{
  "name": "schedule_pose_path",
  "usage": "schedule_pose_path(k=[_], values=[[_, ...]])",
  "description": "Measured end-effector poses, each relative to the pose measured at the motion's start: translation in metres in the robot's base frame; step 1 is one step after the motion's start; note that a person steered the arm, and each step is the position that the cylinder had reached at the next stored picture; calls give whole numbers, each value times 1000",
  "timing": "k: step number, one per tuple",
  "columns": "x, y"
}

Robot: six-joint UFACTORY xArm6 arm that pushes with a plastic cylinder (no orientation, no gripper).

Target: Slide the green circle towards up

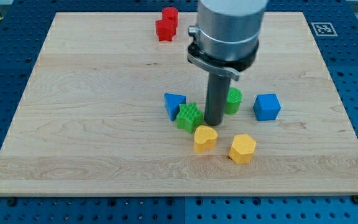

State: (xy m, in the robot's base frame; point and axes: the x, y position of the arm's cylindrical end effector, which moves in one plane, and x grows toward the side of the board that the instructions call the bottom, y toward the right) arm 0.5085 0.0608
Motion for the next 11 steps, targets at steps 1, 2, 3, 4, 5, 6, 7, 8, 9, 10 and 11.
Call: schedule_pose_path(k=[1, 2, 3, 4, 5, 6, 7, 8, 9, 10, 11], values=[[6, 15], [3, 26], [-14, 28], [-30, 14], [-42, 8], [-53, 8], [-68, 8], [-89, 8], [-97, 15], [-82, 29], [-76, 37]])
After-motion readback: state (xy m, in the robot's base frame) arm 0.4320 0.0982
